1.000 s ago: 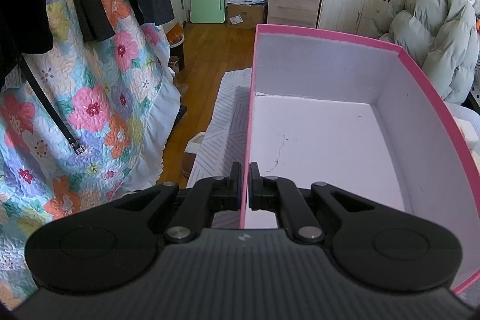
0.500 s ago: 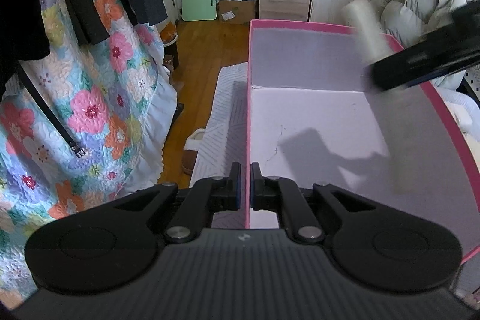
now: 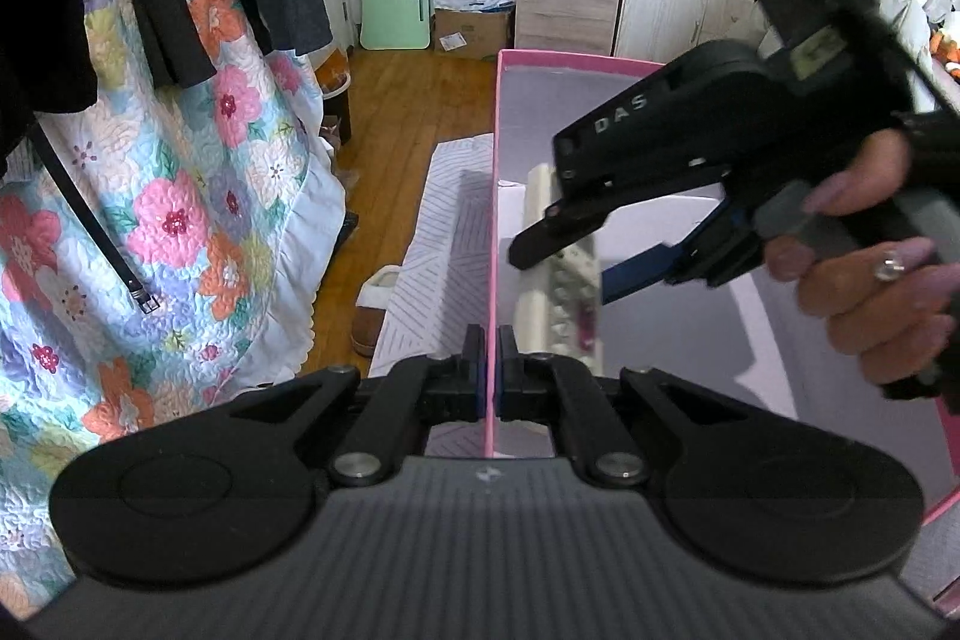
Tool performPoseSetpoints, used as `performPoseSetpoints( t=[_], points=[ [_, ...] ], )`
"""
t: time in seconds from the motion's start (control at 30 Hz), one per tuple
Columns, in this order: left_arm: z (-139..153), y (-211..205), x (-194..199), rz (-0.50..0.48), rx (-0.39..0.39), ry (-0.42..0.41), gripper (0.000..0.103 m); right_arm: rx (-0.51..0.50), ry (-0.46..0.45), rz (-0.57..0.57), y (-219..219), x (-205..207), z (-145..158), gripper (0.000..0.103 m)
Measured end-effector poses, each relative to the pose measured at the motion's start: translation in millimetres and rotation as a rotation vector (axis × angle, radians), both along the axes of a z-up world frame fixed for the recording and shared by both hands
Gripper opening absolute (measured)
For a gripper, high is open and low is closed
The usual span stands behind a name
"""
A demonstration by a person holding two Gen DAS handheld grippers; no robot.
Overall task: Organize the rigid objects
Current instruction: 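Lift the remote with the right gripper, lower it into the box, release, then return the right gripper to the table and grasp the long cream remote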
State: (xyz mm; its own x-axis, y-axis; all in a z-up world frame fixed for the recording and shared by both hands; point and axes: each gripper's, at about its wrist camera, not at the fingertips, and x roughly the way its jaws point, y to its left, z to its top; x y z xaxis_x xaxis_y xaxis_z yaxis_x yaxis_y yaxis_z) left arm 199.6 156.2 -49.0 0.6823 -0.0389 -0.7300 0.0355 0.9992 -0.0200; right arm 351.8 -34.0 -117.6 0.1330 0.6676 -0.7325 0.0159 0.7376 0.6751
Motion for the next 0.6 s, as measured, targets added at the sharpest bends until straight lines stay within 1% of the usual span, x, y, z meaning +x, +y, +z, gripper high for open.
performPoseSetpoints(
  t=[0.07,0.13,0.23,0.3,0.33,0.47,0.53,0.6],
  points=[
    [1,0,-1,0.004,-0.004,0.005,0.002,0.025,0.068,-0.033,-5,2,-10,0.060],
    [2,0,-1,0.003,-0.005,0.002,0.002,0.017,0.078,-0.028,-6,1,-13,0.060],
    [4,-2,-1,0.002,0.005,-0.008,0.002,0.050,0.027,0.015,-16,-9,3,0.061],
    [4,-4,-1,0.005,0.013,-0.010,0.002,0.074,-0.023,0.050,-26,-18,24,0.062],
    [5,-4,0,0.006,0.018,-0.011,0.002,0.080,-0.064,0.073,-32,-26,37,0.062],
    [5,-7,-2,0.009,0.037,-0.017,0.002,0.049,-0.217,0.126,-60,-60,89,0.063],
    [6,-10,-4,0.010,0.041,-0.020,0.003,0.029,-0.268,0.136,-79,-75,109,0.063],
    [7,-11,-5,0.014,0.045,-0.018,0.003,0.006,-0.305,0.122,-106,-90,124,0.063]
  ],
)
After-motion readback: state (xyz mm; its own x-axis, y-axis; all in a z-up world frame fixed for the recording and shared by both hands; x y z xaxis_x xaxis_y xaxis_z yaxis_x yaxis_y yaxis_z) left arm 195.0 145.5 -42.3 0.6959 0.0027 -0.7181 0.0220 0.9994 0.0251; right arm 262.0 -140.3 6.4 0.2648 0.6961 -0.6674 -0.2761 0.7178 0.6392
